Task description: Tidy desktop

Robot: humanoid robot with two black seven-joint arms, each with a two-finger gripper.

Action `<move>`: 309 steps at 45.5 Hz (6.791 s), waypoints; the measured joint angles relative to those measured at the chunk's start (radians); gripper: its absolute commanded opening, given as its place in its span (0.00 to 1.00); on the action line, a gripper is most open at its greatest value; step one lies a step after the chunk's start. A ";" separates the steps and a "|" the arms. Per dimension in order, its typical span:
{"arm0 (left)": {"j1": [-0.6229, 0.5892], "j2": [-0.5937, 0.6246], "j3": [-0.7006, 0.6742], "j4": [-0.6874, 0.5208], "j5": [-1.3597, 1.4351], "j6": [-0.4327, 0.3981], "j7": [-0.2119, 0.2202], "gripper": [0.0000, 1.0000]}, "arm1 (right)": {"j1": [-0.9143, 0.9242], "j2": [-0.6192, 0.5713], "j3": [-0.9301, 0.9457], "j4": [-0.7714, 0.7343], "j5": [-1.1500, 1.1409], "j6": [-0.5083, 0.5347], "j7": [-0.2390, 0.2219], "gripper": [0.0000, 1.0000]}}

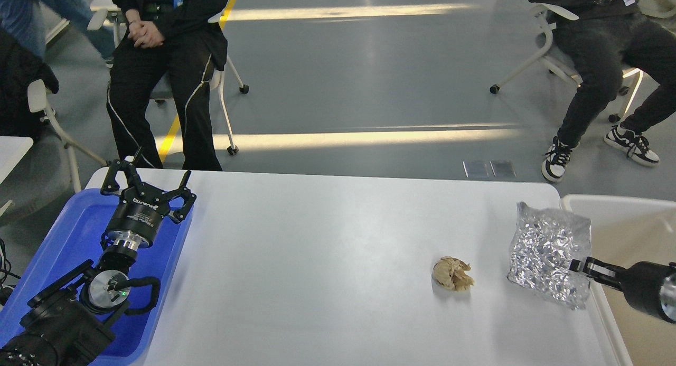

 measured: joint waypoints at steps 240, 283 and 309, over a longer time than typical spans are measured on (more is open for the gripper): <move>0.000 0.000 0.000 0.000 -0.001 0.001 0.000 1.00 | -0.187 0.577 0.017 -1.209 0.879 -0.049 0.039 0.60; 0.000 0.000 0.000 0.000 -0.002 0.002 0.000 1.00 | -0.130 0.571 0.023 -1.327 0.881 -0.089 0.045 1.00; 0.000 0.000 0.000 0.001 -0.002 0.002 0.000 1.00 | 0.003 0.409 0.073 -1.286 0.920 0.133 0.080 1.00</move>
